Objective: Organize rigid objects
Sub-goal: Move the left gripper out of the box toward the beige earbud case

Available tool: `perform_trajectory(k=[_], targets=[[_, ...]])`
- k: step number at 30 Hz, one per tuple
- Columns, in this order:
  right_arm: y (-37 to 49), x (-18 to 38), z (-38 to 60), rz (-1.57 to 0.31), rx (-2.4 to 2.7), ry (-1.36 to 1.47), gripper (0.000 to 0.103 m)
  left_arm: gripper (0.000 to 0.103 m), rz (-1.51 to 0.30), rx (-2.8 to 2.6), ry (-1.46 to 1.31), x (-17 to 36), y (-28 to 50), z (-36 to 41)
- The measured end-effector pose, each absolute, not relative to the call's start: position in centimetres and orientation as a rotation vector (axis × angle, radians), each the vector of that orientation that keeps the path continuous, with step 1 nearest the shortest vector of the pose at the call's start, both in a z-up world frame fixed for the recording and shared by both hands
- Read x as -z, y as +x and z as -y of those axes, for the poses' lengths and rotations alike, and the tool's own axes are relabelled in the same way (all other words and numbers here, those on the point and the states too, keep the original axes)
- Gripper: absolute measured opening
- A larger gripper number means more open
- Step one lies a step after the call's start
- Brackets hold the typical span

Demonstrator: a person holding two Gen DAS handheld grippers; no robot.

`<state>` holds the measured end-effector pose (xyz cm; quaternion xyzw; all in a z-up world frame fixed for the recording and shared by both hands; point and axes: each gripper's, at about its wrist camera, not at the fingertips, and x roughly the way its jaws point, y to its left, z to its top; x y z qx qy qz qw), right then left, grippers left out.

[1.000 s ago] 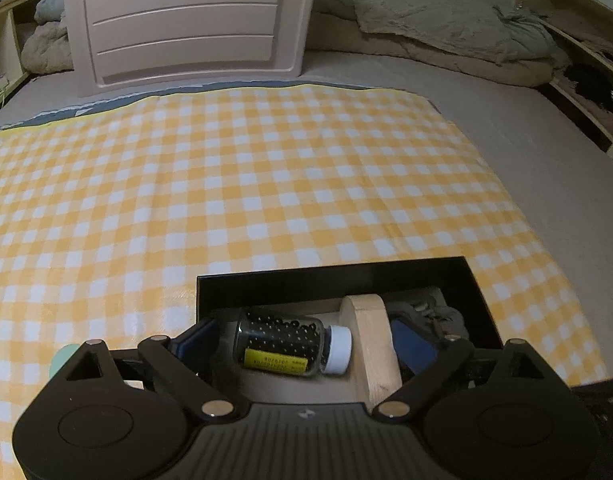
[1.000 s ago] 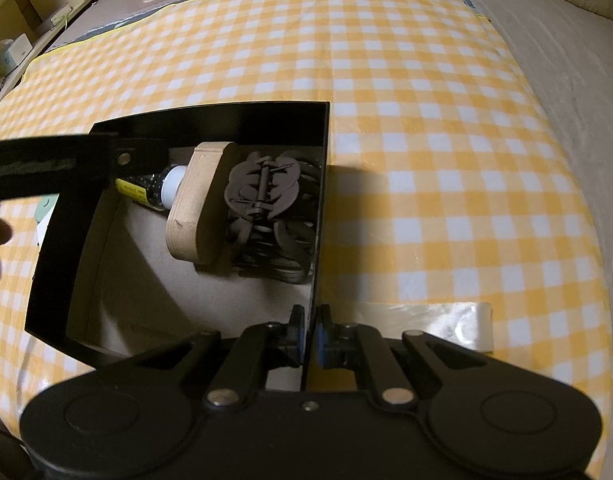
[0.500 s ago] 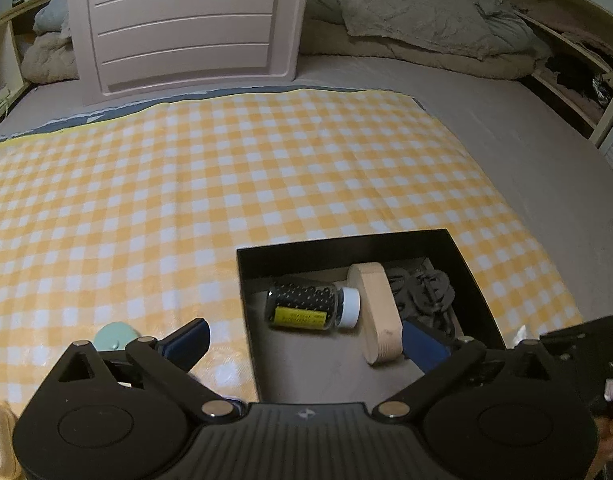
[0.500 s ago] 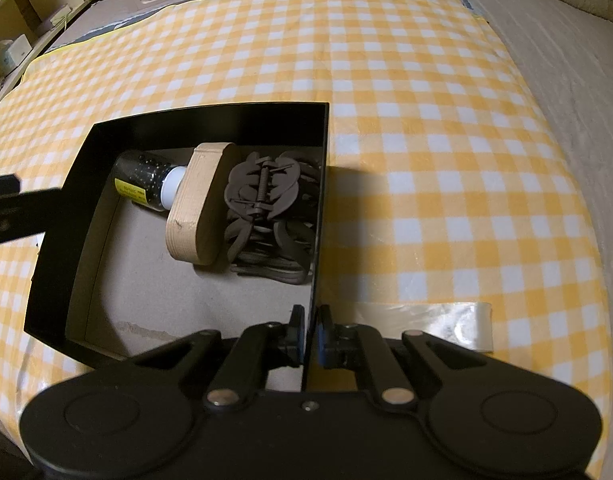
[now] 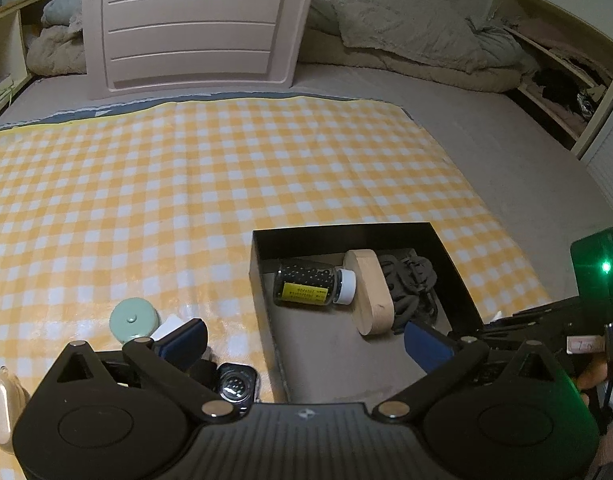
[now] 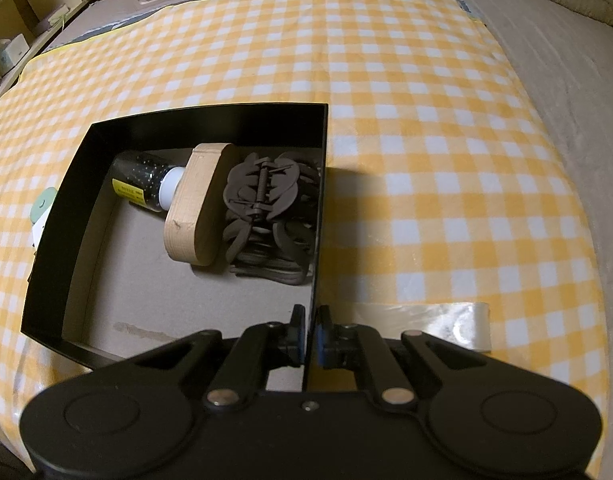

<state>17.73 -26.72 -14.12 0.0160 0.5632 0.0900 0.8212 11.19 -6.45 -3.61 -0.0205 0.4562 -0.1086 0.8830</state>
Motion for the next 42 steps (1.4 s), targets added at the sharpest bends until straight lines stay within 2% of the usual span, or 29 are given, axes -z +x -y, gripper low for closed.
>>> perform_trajectory(k=[14, 30, 33, 36, 42], targets=[[17.8, 14.0, 26.7, -1.197, -0.188, 0.025, 0.005, 0.103, -0.932, 0.101, -0.071, 3.3, 9.5, 0.8], [17.7, 14.1, 26.9, -1.198, -0.185, 0.027, 0.005, 0.102, -0.928, -0.08, -0.064, 3.6, 7.5, -10.1], [17.7, 14.2, 26.9, -1.198, -0.186, 0.025, 0.005, 0.101, -0.951, -0.103, -0.095, 4.1, 7.2, -12.3], [17.6, 14.2, 27.3, -1.199, -0.186, 0.021, 0.005, 0.095, -0.996, -0.115, -0.12, 5.1, 6.9, -14.0], [17.5, 14.3, 27.3, -1.2, -0.185, 0.014, 0.005, 0.094, -1.112, -0.106, -0.234, 7.7, 6.1, -15.8]])
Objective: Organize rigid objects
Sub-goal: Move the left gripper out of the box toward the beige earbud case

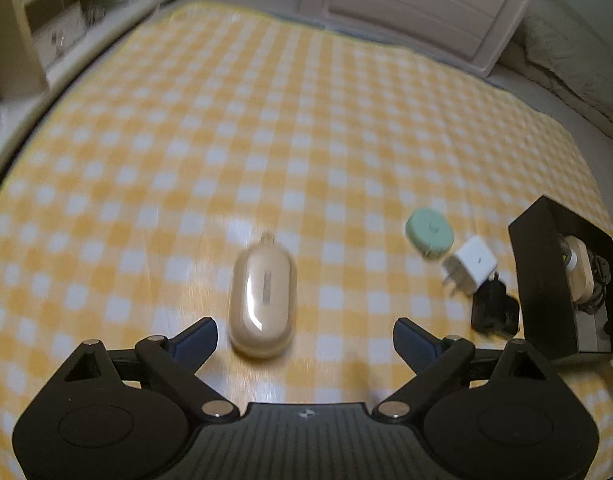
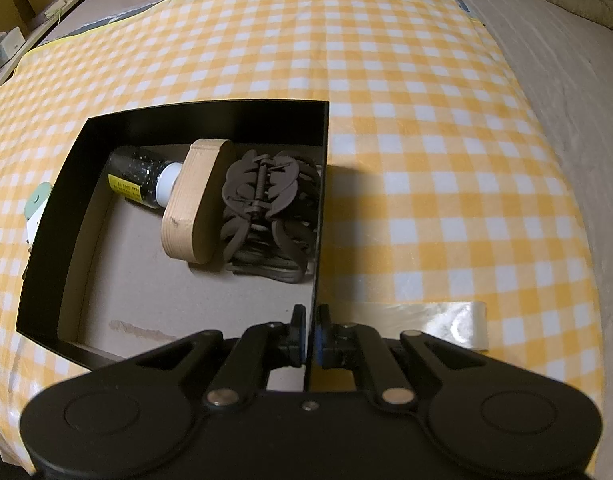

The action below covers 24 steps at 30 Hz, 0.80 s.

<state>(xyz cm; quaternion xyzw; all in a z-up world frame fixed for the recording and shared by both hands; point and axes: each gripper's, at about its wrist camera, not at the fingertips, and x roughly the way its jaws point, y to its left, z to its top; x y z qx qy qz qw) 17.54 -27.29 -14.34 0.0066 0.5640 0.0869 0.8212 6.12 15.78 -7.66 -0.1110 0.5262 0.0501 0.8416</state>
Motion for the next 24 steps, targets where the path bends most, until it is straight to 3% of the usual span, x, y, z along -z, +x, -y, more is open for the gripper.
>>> perform_trajectory(k=[9, 19, 24], targets=[[17.3, 14.9, 27.6, -1.208, -0.18, -0.002, 0.005, 0.085, -1.2, -0.066, -0.363, 11.1, 6.7, -15.3], [17.5, 14.8, 27.5, -1.208, -0.18, -0.001, 0.005, 0.086, -1.088, 0.049, -0.268, 10.8, 8.7, -11.6], [17.4, 14.9, 27.4, -1.211, -0.182, -0.001, 0.005, 0.087, -1.259, 0.068, -0.239, 10.7, 8.6, -11.6]])
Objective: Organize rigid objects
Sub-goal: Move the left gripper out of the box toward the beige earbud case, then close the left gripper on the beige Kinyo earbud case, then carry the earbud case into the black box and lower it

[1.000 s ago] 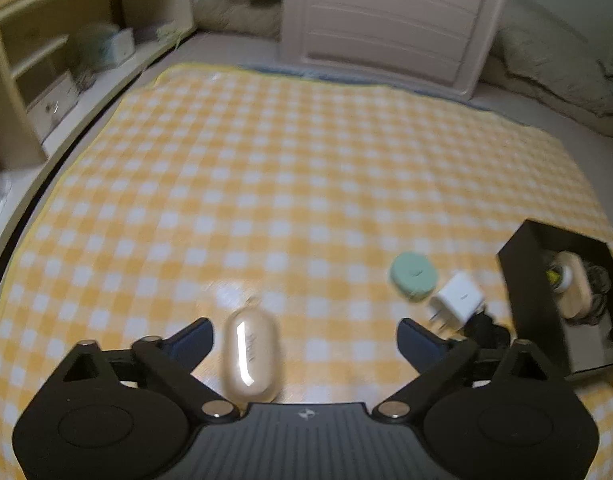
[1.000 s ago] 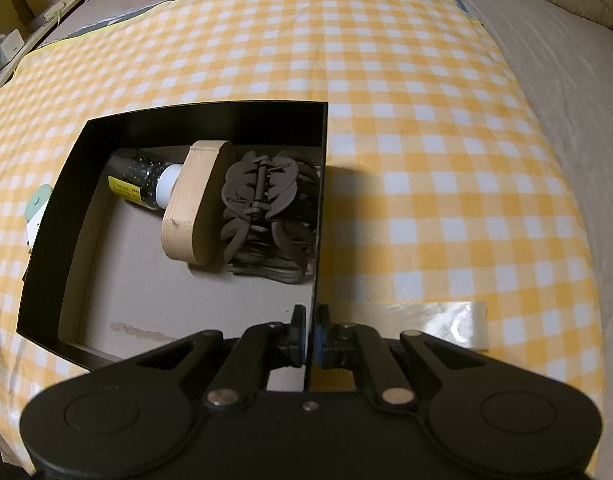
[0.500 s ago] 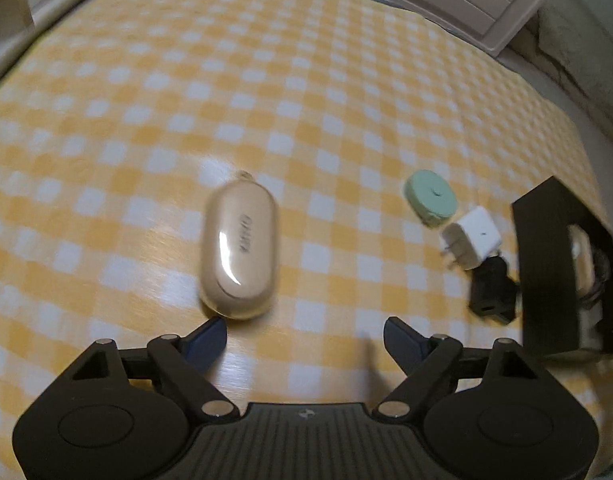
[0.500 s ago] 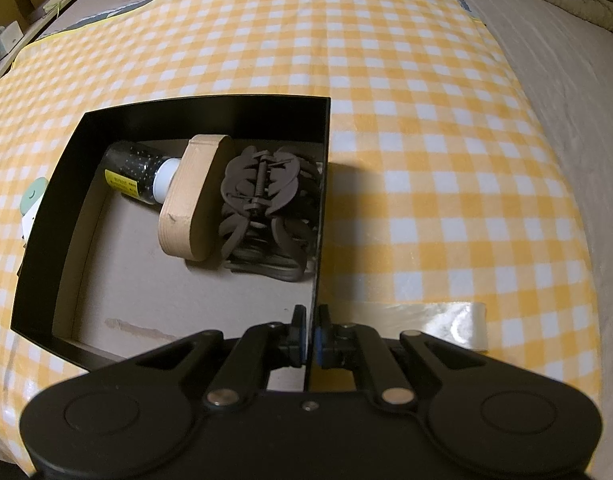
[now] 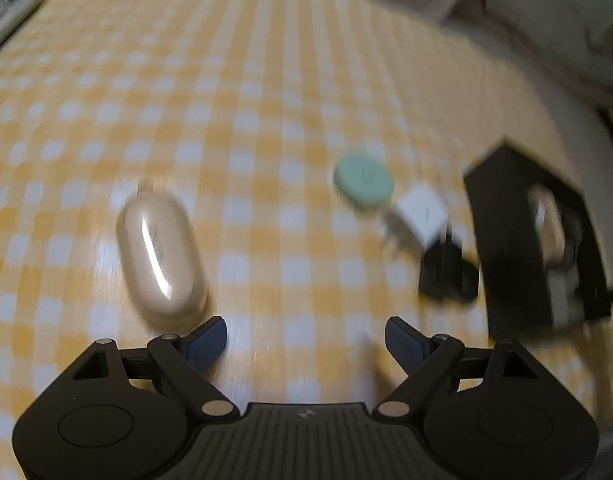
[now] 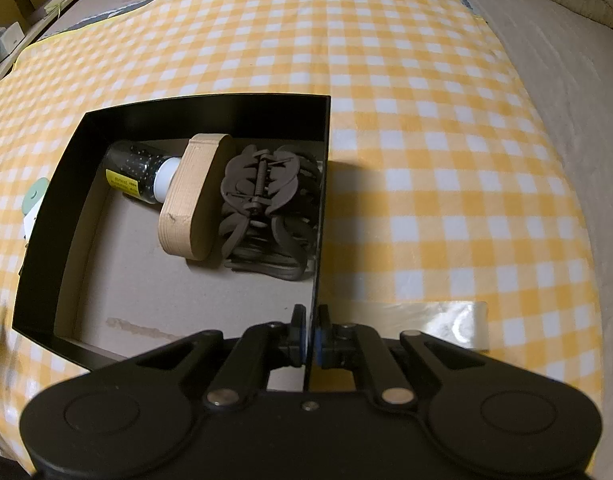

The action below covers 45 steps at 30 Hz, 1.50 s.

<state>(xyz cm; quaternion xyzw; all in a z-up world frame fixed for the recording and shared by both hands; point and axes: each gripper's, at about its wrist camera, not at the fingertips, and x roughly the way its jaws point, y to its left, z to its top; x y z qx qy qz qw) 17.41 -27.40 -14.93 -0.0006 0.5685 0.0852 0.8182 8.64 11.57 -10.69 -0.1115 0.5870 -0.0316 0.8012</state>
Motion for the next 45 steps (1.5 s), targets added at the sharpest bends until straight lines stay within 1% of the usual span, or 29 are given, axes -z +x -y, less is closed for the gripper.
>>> perform_trajectory(k=[2, 4, 6, 10, 13, 17, 21, 23, 28, 31, 38, 41, 42, 43, 45], targets=[[17.5, 14.9, 27.4, -1.212, -0.179, 0.0, 0.005, 0.087, -1.28, 0.08, -0.198, 10.3, 8.1, -11.6], [17.5, 14.9, 27.4, -1.211, -0.18, -0.001, 0.005, 0.088, -1.249, 0.064, -0.123, 9.3, 7.5, -11.8], [17.5, 14.9, 27.6, -1.213, -0.18, -0.001, 0.005, 0.093, -1.209, 0.026, -0.047, 8.7, 7.4, -12.0], [17.6, 14.9, 27.3, -1.212, -0.18, -0.001, 0.005, 0.093, -1.194, 0.004, 0.046, 9.0, 8.1, -12.6], [17.6, 14.9, 27.3, -1.213, -0.18, 0.001, 0.005, 0.094, -1.203, 0.027, 0.014, 9.5, 8.7, -13.0], [17.8, 15.0, 27.5, -1.215, -0.18, 0.0, 0.005, 0.094, -1.199, 0.09, -0.156, 10.0, 10.1, -13.7], [17.6, 15.2, 27.5, -1.215, -0.181, 0.0, 0.005, 0.094, -1.162, 0.132, -0.186, 10.3, 11.3, -13.2], [17.6, 15.2, 27.6, -1.217, -0.181, 0.001, 0.005, 0.094, -1.151, 0.16, -0.146, 10.2, 11.7, -12.7], [18.2, 15.1, 27.3, -1.217, -0.181, -0.002, 0.005, 0.094, -1.134, 0.22, 0.177, 9.3, 10.4, -11.1], [18.1, 15.2, 27.4, -1.219, -0.183, -0.008, 0.005, 0.094, -1.089, 0.192, 0.296, 9.4, 10.0, -11.3], [18.3, 15.2, 27.4, -1.221, -0.184, -0.009, 0.005, 0.094, -1.053, 0.164, 0.316, 10.5, 11.6, -12.8], [18.5, 15.2, 27.4, -1.221, -0.185, -0.011, 0.005, 0.094, -1.065, 0.154, 0.326, 11.1, 12.4, -12.8], [18.3, 15.3, 27.6, -1.221, -0.186, -0.014, 0.005, 0.09, -1.076, 0.157, 0.32, 11.3, 12.8, -12.8], [18.4, 15.3, 27.4, -1.222, -0.186, -0.014, 0.005, 0.088, -1.087, 0.154, 0.314, 11.5, 13.1, -12.7], [18.1, 15.5, 27.6, -1.225, -0.186, -0.013, 0.005, 0.088, -1.1, 0.151, 0.301, 11.8, 13.4, -12.6]])
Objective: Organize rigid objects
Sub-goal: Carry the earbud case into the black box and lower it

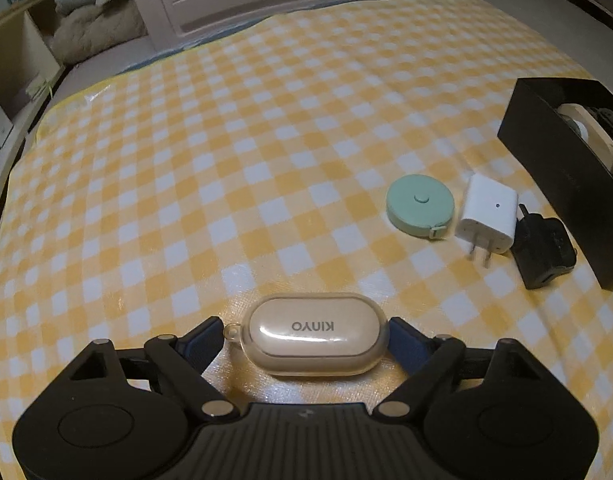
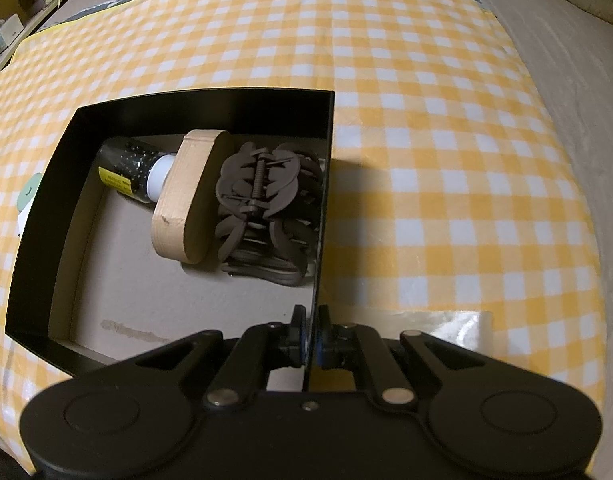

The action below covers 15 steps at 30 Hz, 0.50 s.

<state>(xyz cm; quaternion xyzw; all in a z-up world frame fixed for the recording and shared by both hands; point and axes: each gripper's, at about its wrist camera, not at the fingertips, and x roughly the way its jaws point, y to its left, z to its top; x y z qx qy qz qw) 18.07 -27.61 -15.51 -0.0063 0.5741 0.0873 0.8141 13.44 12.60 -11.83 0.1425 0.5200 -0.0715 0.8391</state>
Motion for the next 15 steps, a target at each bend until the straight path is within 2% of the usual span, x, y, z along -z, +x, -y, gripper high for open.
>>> perform_trajectory(k=[7, 15], targets=[[18.0, 15.7, 27.4, -1.231, -0.184, -0.024, 0.005, 0.087, -1.102, 0.118, 0.237, 11.3, 13.4, -12.7], [18.4, 15.6, 27.4, -1.232, -0.184, -0.023, 0.005, 0.087, -0.956, 0.13, 0.159, 7.2, 13.4, -9.9]])
